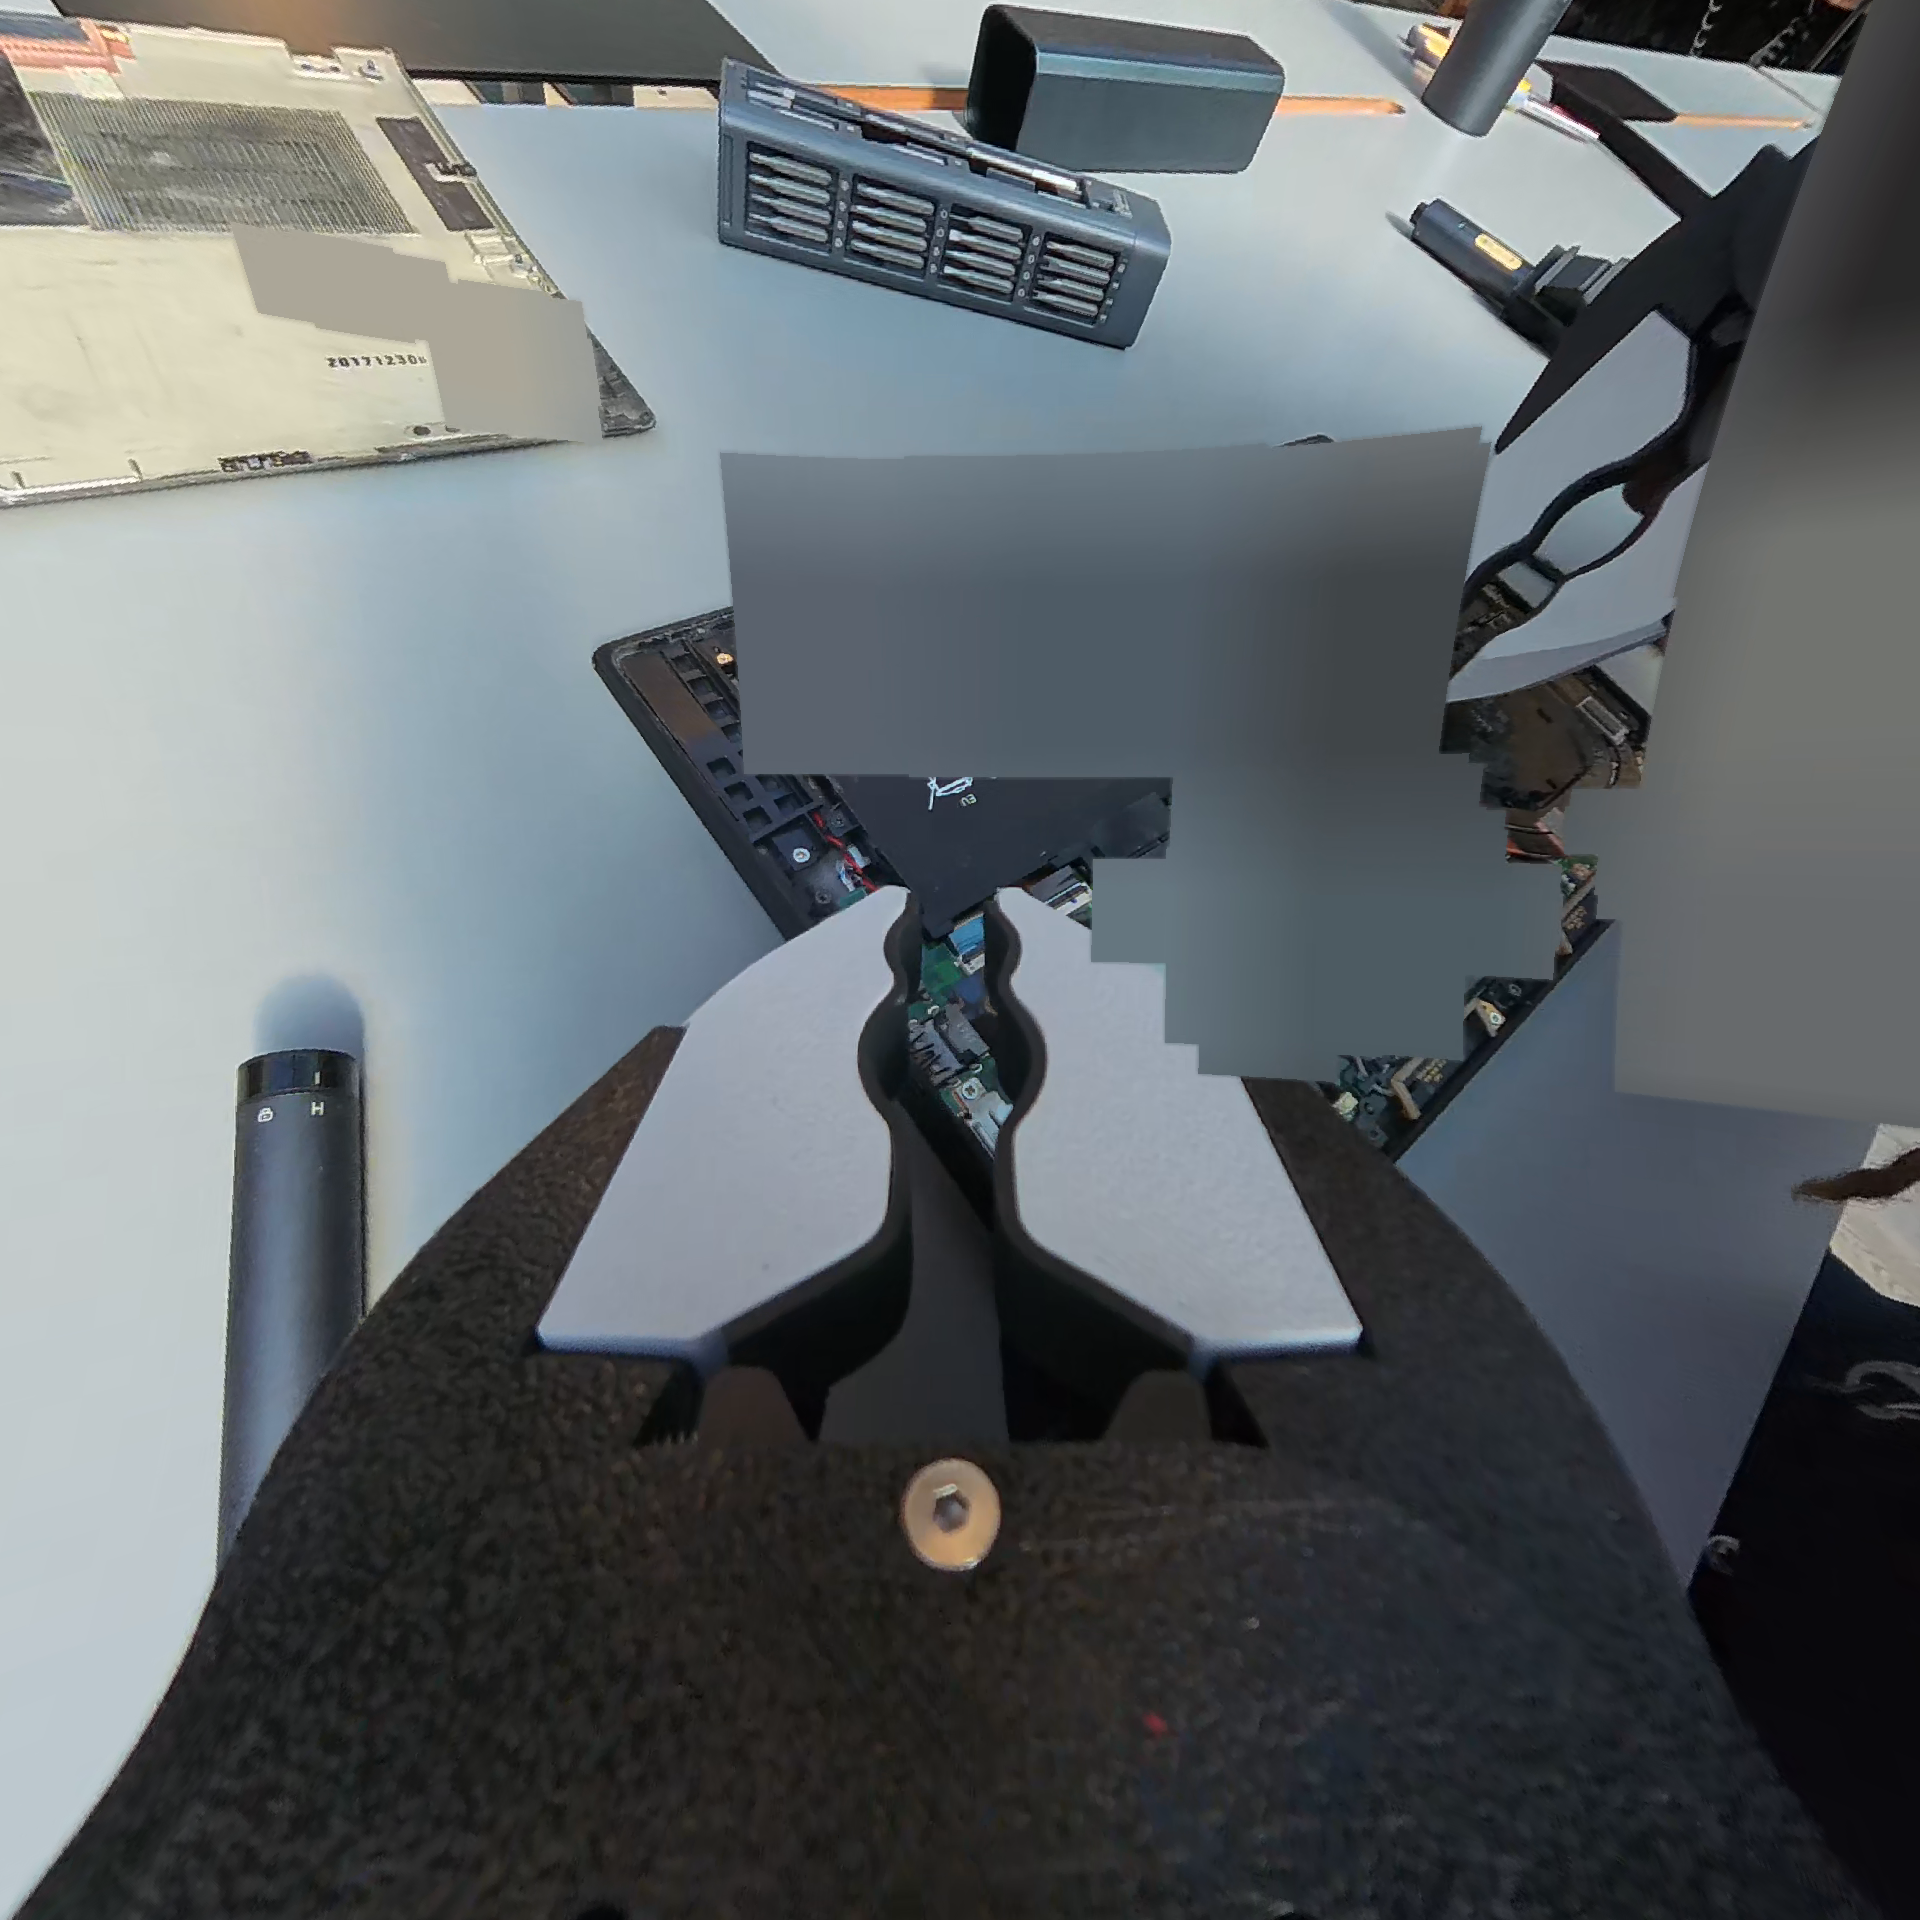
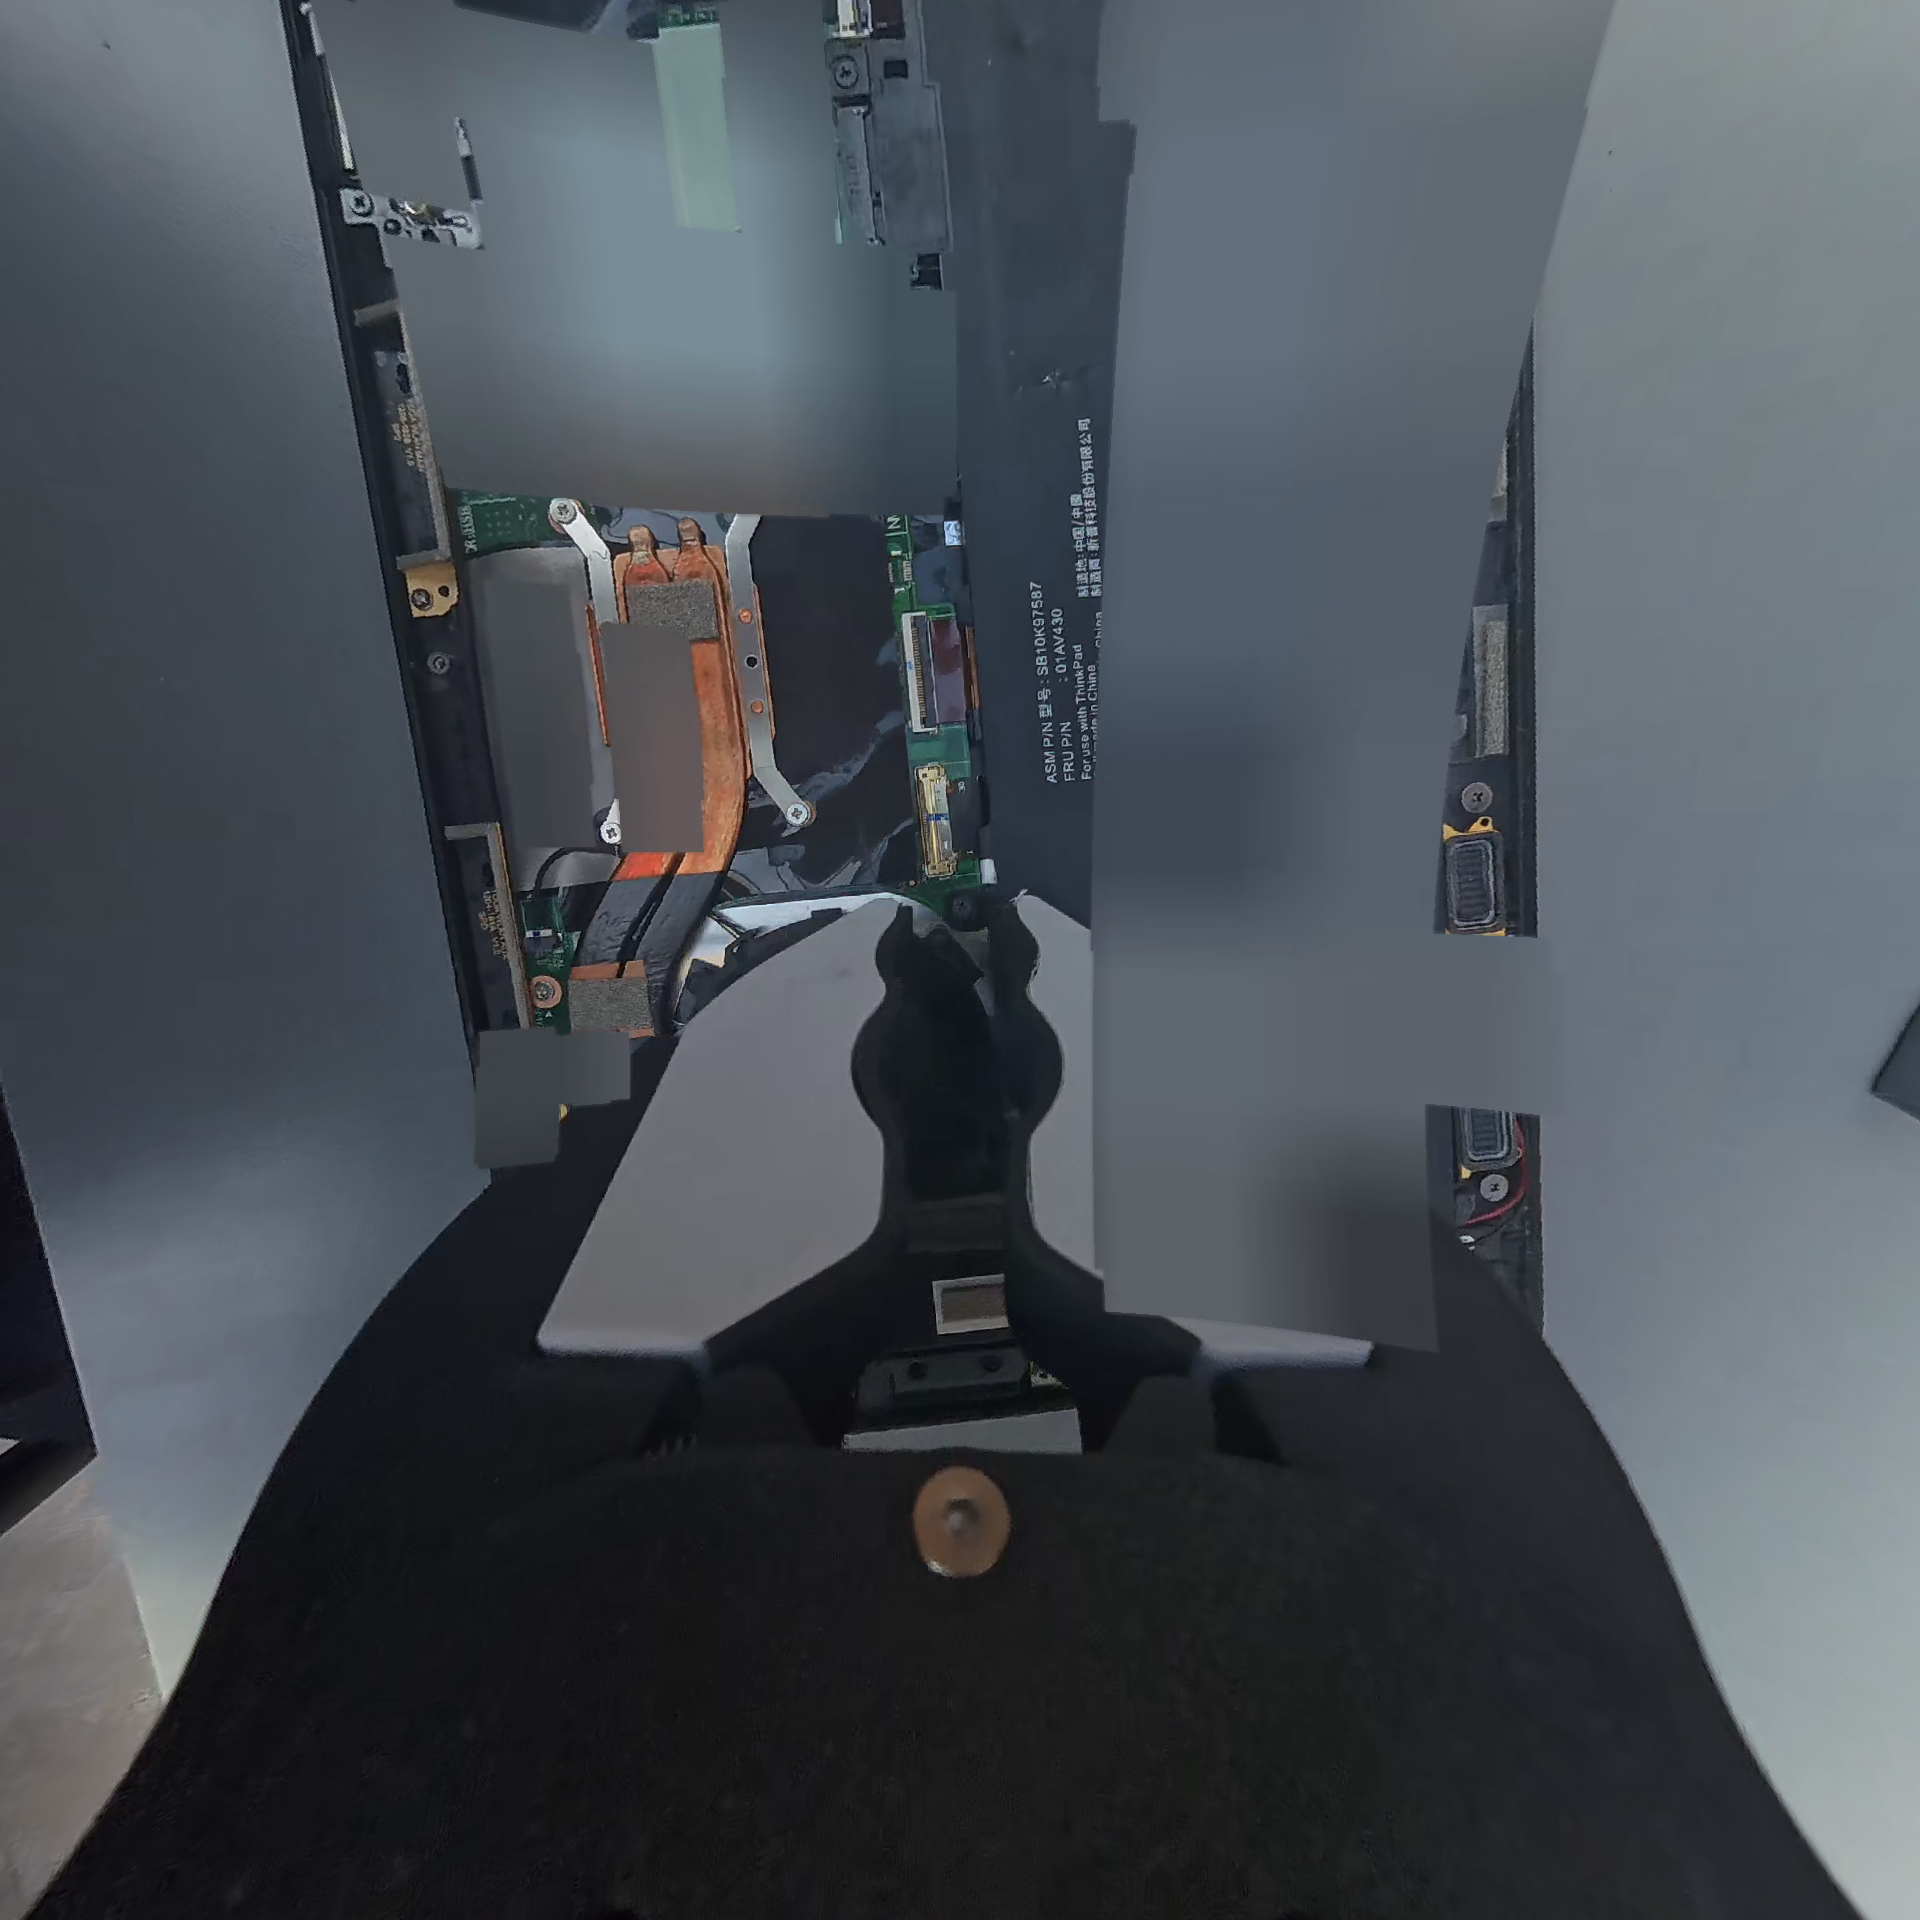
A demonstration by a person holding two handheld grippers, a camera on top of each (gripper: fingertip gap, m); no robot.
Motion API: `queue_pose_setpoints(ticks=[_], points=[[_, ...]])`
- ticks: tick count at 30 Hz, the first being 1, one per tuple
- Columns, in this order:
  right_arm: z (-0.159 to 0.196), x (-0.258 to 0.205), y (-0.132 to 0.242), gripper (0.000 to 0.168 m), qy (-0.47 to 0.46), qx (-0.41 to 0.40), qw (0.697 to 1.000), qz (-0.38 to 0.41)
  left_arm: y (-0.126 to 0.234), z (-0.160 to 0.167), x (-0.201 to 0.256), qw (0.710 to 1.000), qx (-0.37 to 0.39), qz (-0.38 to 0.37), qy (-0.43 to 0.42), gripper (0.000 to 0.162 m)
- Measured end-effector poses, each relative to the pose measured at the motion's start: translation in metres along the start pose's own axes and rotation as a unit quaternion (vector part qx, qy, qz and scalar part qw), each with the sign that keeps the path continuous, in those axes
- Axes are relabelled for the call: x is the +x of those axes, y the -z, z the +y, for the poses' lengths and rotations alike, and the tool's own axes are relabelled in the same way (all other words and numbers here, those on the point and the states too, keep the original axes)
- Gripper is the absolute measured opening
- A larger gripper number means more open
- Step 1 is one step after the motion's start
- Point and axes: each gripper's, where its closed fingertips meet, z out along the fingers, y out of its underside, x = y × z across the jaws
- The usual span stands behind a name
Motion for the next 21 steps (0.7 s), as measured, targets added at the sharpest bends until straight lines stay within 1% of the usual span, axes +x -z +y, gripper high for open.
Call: queue_pose_setpoints(ticks=[4,8,11,13,17,21], points=[[0.001,0.006,0.003,0.023,-0.006,0.002,1.0,0.019,0.0,-0.001,-0.001,1.0,0.001,0.0,0.001,0.01],[0.002,0.019,0.005,0.022,-0.018,0.006,0.998,0.064,0.001,-0.002,0.0,1.0,0.001,-0.003,-0.006,0.01],[-0.001,0.023,0.003,0.029,-0.039,0.019,0.996,0.075,0.006,-0.004,-0.005,1.0,0.003,-0.017,-0.013,0.008],[-0.001,0.024,0.001,0.034,-0.039,0.021,0.996,0.077,0.013,-0.006,-0.012,0.999,0.003,-0.035,-0.017,0.01],[0.003,0.023,-0.003,0.038,-0.035,0.014,0.996,0.08,0.035,-0.004,-0.038,0.996,-0.005,-0.085,-0.013,0.015],[0.002,0.026,0.003,0.04,-0.028,0.018,0.995,0.097,0.061,0.008,-0.07,0.988,-0.046,-0.149,-0.015,0.018]])
